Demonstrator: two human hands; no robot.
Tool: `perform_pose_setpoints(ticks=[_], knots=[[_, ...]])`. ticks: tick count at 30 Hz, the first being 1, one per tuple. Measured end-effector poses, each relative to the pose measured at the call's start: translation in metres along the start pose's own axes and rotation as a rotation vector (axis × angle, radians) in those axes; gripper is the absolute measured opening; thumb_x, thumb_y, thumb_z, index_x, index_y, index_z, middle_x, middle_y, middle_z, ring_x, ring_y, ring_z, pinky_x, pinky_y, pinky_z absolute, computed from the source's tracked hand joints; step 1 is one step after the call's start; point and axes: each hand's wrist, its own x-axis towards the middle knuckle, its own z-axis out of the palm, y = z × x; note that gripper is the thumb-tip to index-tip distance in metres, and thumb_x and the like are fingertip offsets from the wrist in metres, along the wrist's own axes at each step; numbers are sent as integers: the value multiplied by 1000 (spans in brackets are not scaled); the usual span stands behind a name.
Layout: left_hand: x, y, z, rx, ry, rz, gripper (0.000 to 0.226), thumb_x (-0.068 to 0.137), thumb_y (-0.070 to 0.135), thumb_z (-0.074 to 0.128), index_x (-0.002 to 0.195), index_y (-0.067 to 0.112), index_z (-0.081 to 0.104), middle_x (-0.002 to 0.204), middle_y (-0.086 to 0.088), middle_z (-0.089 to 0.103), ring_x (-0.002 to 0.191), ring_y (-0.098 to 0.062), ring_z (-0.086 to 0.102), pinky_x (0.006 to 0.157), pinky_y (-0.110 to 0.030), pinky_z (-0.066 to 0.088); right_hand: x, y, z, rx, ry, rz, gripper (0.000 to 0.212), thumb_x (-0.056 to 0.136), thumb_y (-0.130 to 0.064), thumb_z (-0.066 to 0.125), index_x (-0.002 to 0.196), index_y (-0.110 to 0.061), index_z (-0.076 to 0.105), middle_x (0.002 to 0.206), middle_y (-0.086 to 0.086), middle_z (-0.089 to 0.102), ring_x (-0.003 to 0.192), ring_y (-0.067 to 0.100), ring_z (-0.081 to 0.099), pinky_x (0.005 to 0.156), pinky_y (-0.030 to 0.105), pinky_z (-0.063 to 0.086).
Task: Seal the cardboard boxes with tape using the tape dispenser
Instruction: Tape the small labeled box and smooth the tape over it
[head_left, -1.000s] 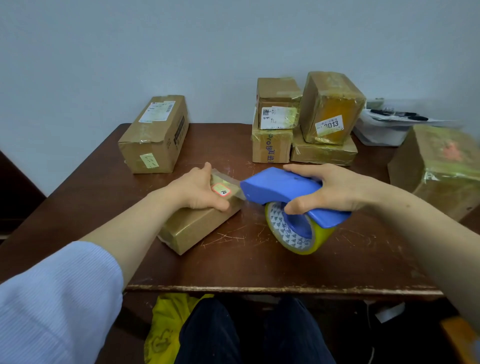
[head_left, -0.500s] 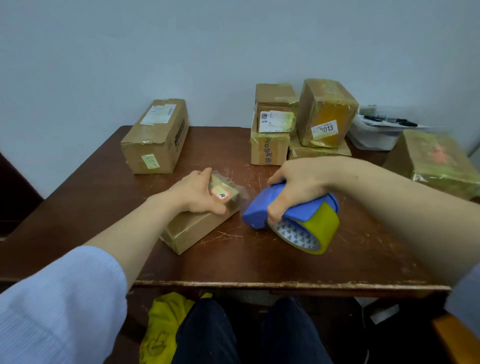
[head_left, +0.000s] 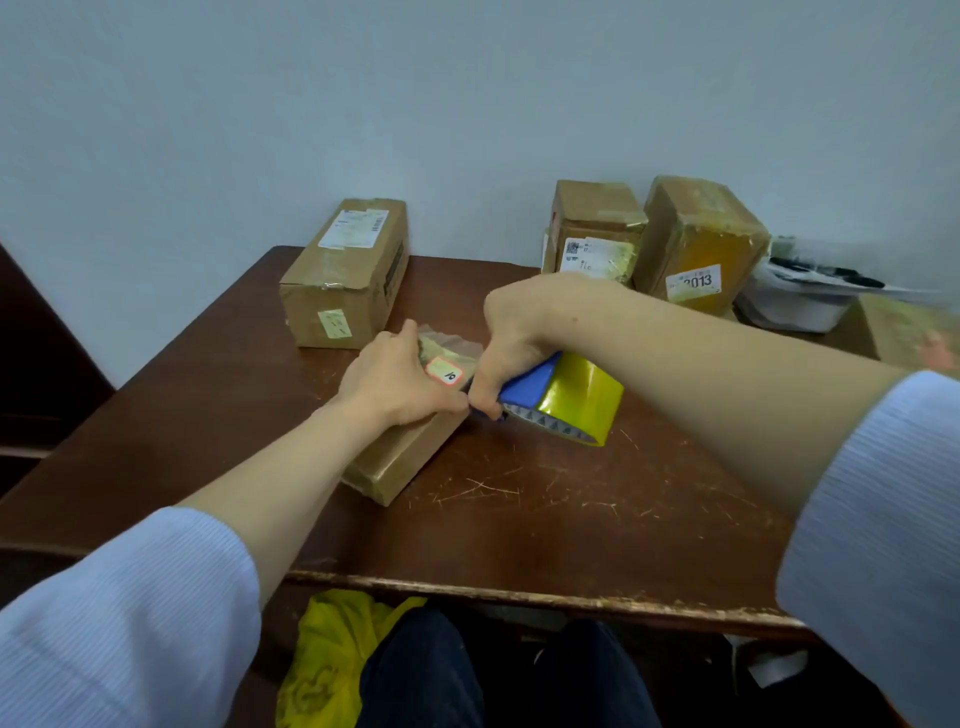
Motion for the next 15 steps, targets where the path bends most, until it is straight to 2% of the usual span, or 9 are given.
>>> perform_pose_setpoints(ticks=[2,4,8,10,11,15], knots=[[-1,-2,-4,-37,50,-56,137,44,68,79,151,14,13,146,-11,36,133,-27,37,100,-40,40,6,-6,0,-36,60,14,44,58,-50,76,76,-15,56,78,-1,56,69,19,55,66,30,48],[-4,-3,-9,-63,93,-87,138,41,69,74,151,12,12,147,-13,35,135,-30,34,101,-42,38,6,-15,-2,-45,117,39,41,58,-48,76,68,-18,51,73,-4,54,63,16,52,58,27,41],[-12,-4,-14,-163,209,-113,128,46,66,72,150,15,18,143,-13,39,133,-30,36,101,-42,38,14,-24,-4,-134,243,47,33,60,-38,75,71,-19,50,72,-5,51,58,13,47,50,24,32],[-9,0,-21,-324,307,-69,113,44,61,74,142,19,33,133,-8,47,125,-28,45,97,-42,44,16,-21,2,-200,268,74,29,58,-34,75,76,-20,58,70,-4,52,55,14,47,49,23,32],[-6,1,-26,-336,322,-39,110,46,57,74,141,19,33,130,-7,46,123,-27,45,96,-41,44,16,-17,8,-185,269,99,29,57,-35,75,77,-20,61,69,-4,54,55,14,48,49,23,35],[-6,-14,-31,-252,263,-69,114,61,44,78,151,16,14,136,-10,39,127,-29,39,98,-39,39,4,14,10,-49,247,138,36,62,-49,73,75,-18,58,68,-4,56,59,17,52,51,24,35]])
